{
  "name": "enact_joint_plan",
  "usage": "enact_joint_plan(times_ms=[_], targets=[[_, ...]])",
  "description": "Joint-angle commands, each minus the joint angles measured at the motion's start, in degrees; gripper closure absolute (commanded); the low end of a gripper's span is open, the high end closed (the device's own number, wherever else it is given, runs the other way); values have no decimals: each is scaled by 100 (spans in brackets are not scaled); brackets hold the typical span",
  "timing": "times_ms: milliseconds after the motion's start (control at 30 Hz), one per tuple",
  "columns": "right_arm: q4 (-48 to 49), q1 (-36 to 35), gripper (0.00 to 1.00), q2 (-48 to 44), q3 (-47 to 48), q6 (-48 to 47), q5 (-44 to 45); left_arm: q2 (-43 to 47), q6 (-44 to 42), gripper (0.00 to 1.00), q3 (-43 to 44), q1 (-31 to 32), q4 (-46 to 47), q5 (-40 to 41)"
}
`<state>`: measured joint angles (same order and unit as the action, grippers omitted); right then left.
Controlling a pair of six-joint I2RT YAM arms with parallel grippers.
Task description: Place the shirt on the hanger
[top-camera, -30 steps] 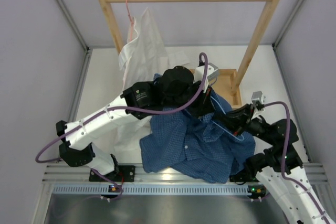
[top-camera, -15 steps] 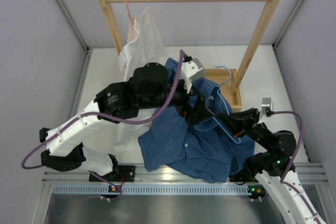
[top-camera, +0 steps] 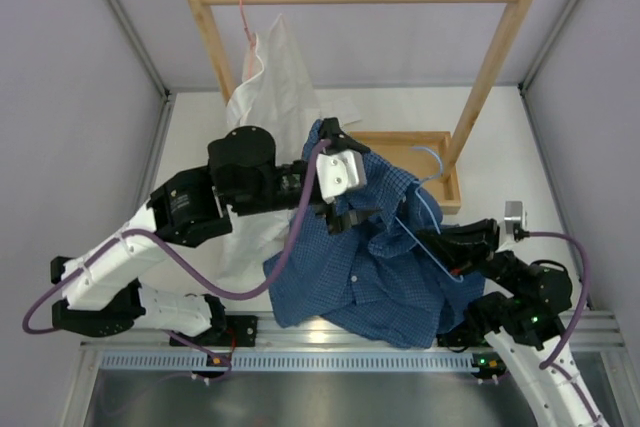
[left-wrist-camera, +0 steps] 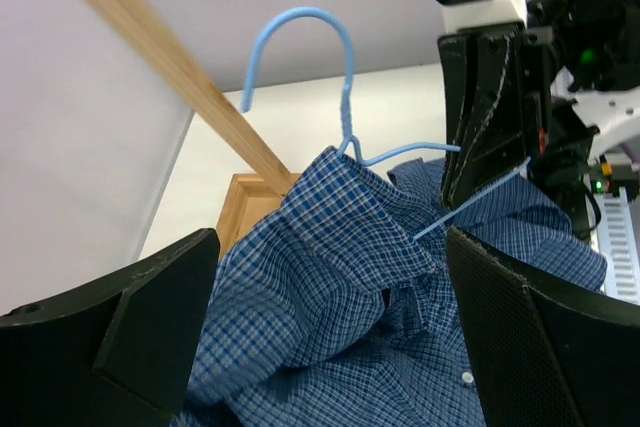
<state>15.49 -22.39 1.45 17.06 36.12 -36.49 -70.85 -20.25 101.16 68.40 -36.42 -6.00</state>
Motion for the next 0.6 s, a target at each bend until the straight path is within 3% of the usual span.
enact_joint_plan(times_ms=[0, 233, 367, 567], targets=[[-377, -72, 100, -128, 552, -430, -332, -122, -726, 2, -88, 15, 294, -718], [-1143, -63, 100, -391, 1036, -605, -622, -297, -629, 5, 61, 15, -160, -1325], [-1540, -63, 100, -286, 1326, -913, -806, -701, -533, 17, 360, 15, -1006, -1246], [-1944, -64, 100, -198, 1572, -1116, -1202, -711, -532, 20, 334, 15, -1200, -1061]])
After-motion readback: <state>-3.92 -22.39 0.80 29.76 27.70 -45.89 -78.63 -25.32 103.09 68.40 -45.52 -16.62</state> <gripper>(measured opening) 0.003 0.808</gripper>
